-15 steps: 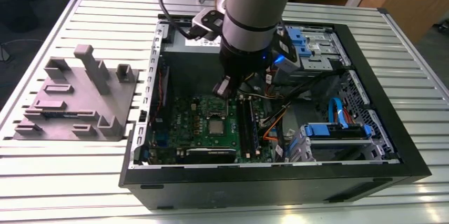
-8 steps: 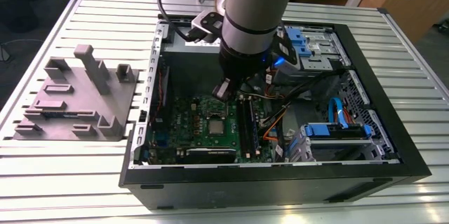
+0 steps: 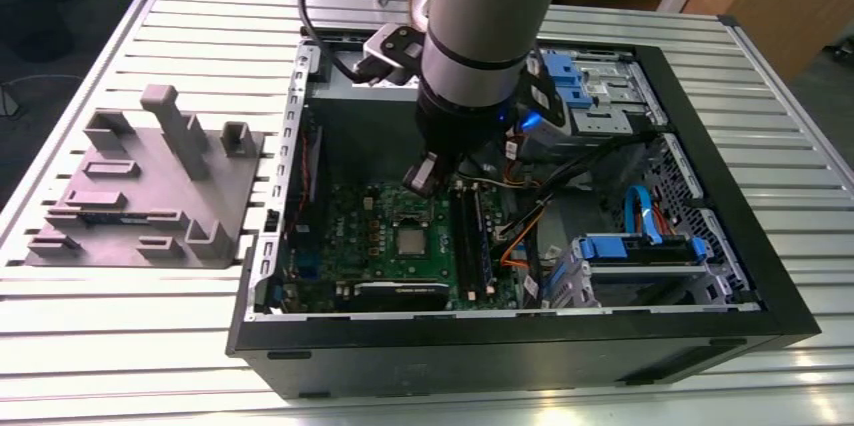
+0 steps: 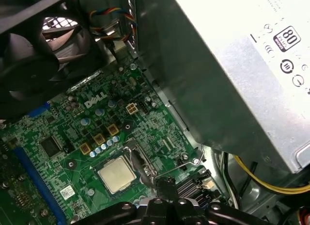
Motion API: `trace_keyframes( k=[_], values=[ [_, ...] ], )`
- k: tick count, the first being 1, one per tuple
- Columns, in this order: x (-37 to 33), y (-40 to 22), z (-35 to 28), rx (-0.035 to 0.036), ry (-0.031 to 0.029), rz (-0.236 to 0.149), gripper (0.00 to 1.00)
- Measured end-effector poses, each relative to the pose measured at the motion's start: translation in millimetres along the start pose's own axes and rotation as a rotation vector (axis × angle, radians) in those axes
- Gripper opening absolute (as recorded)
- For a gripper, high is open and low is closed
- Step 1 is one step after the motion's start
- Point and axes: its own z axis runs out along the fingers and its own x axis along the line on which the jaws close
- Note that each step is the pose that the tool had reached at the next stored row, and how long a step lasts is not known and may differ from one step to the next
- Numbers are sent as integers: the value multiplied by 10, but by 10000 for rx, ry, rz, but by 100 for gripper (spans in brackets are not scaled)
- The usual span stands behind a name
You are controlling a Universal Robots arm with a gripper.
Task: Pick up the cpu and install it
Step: 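Close the cpu cover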
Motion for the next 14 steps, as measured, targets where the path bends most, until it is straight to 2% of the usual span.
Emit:
trace_keyframes(
  k=[8, 14],
  values=[
    [29, -15, 7, 15, 22, -1, 10],
    [42, -22, 10, 46, 68, -1, 10]
  ],
)
